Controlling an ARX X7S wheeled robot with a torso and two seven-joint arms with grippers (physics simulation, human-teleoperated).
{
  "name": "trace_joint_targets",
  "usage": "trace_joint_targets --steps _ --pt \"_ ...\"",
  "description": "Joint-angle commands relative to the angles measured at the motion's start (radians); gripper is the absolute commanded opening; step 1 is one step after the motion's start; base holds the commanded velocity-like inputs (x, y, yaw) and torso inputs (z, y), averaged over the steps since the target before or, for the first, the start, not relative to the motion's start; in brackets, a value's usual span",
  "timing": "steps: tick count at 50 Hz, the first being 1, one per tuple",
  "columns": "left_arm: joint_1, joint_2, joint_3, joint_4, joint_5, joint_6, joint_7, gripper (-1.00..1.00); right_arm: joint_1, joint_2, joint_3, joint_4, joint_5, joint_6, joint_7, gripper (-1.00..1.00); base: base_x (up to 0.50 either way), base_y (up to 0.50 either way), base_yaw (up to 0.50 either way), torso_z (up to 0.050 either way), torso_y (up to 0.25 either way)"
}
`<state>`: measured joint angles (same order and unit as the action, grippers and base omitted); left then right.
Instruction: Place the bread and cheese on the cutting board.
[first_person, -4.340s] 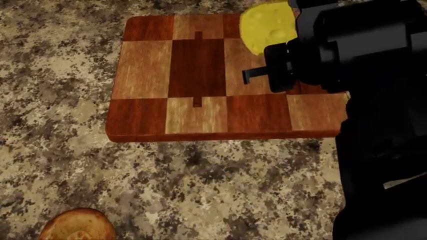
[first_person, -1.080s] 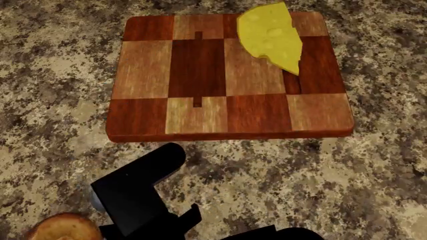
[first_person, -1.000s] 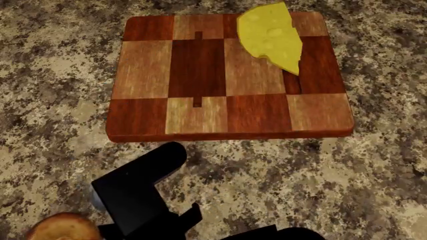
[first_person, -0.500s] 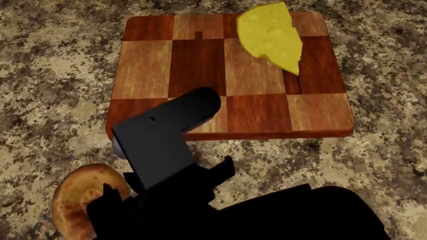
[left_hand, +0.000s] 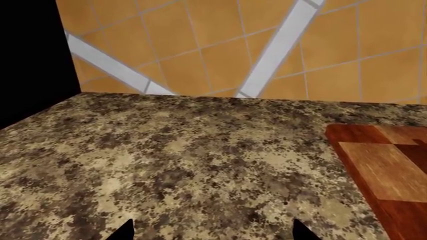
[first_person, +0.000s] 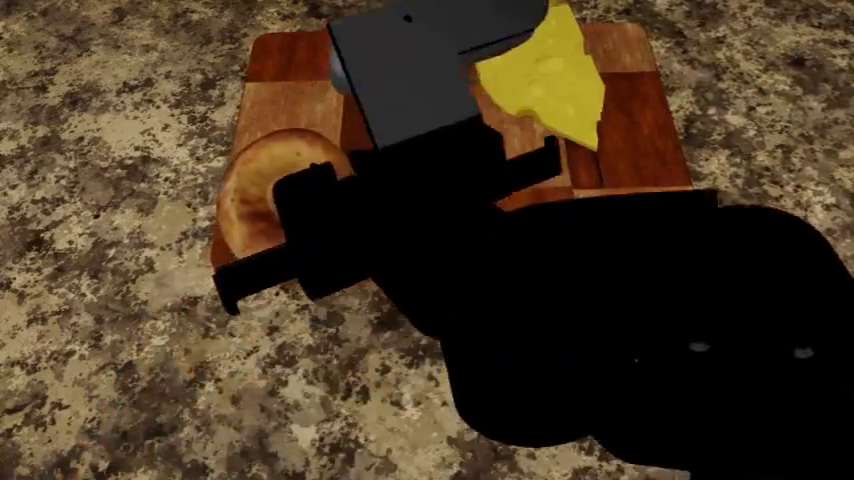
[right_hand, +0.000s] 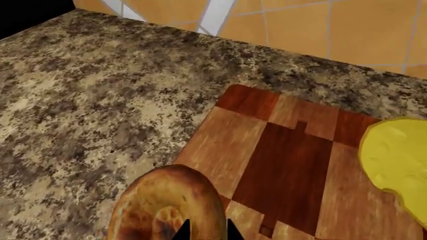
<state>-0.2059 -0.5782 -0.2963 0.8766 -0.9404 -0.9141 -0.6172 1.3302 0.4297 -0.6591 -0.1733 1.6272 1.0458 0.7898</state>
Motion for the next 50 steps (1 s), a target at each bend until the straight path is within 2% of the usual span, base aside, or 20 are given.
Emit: trace_joint_targets --steps 1,8,20,35,45,46,50 --pt "-0.003 -0.004 0.002 0.004 -0.013 -0.003 -0.009 1.00 0.113 -0.053 -0.043 0.294 -0.239 -0.067 -0.209 -1.00 0.00 0.00 0.00 0.000 0.000" --pt "-0.001 -0.004 0.008 0.002 -0.010 0.002 -0.009 1.00 0.115 -0.098 -0.081 0.530 -0.360 -0.171 -0.338 -1.00 0.00 0.00 0.00 0.000 0.000" --pt "0.011 -0.008 -0.001 -0.003 -0.010 0.016 -0.003 1.00 0.064 -0.186 -0.107 0.820 -0.460 -0.327 -0.453 -1.00 0.00 0.00 0.00 0.000 0.000" --pt "0.029 -0.011 -0.004 -0.027 0.014 0.046 0.018 1.00 0.015 -0.213 -0.141 0.854 -0.477 -0.338 -0.490 -1.00 0.00 0.00 0.00 0.000 -0.001" --pt "0.028 -0.011 0.005 -0.026 0.014 0.046 0.012 1.00 -0.008 -0.178 -0.130 0.737 -0.441 -0.297 -0.433 -1.00 0.00 0.00 0.00 0.000 -0.004" --pt "0.027 -0.011 0.008 -0.026 0.014 0.046 0.012 1.00 -0.007 -0.175 -0.128 0.730 -0.440 -0.297 -0.430 1.00 0.00 0.00 0.00 0.000 0.000" --pt "0.023 -0.014 0.005 -0.022 0.003 0.041 0.005 1.00 -0.001 -0.164 -0.125 0.680 -0.427 -0.278 -0.411 1.00 0.00 0.00 0.00 0.000 -0.002"
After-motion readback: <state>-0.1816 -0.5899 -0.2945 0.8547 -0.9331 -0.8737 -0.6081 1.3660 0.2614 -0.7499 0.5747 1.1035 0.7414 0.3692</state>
